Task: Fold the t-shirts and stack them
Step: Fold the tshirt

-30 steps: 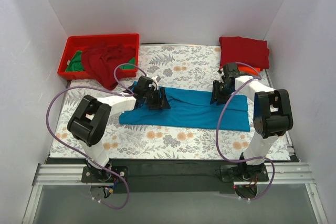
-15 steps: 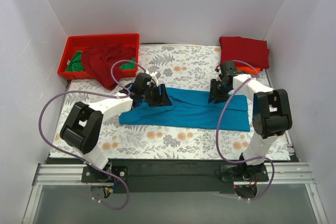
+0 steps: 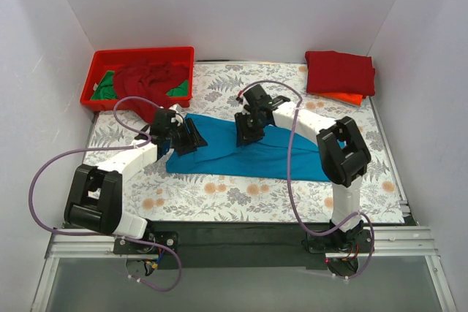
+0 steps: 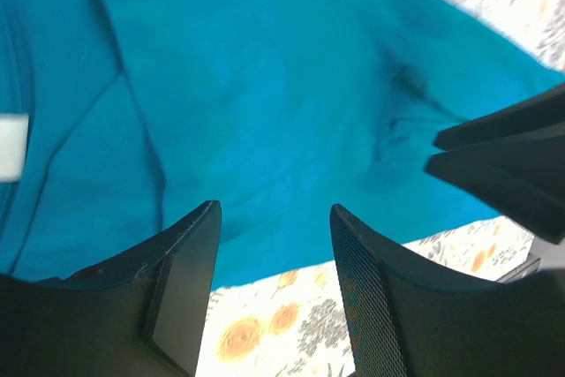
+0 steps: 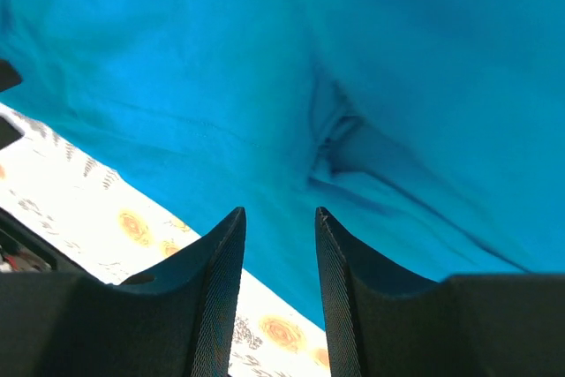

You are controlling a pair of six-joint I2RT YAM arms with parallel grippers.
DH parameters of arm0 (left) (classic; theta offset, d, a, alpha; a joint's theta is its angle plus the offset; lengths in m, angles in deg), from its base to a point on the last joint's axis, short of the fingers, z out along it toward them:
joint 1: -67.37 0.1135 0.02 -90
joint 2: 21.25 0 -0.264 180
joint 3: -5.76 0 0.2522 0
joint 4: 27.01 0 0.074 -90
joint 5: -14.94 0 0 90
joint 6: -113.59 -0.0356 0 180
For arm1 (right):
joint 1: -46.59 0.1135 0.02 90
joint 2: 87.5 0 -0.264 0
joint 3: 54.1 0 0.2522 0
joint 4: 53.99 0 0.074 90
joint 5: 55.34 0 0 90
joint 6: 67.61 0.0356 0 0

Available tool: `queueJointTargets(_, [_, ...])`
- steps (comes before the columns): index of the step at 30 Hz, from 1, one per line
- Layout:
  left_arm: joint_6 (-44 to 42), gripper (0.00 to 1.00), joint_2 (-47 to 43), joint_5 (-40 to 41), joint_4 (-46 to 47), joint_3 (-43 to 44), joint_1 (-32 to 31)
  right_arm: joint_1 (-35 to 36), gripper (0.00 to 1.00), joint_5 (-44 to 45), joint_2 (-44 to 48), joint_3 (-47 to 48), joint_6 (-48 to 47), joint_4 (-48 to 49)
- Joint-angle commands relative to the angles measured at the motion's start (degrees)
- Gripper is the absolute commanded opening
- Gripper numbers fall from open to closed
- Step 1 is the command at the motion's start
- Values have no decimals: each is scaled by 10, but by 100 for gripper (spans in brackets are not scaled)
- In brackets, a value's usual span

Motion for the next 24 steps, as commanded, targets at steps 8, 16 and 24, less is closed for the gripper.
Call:
queueJointTargets(8, [23, 51, -64, -3, -15, -43, 0, 28, 43, 7, -58, 21, 2, -11])
queueJointTargets(16, [24, 51, -59, -8, -15, -44, 0, 30, 41, -6, -79, 37, 1, -11])
queueJointTargets(24, [24, 49, -42, 2, -22, -51, 0, 32, 32, -12, -85, 46, 3, -10])
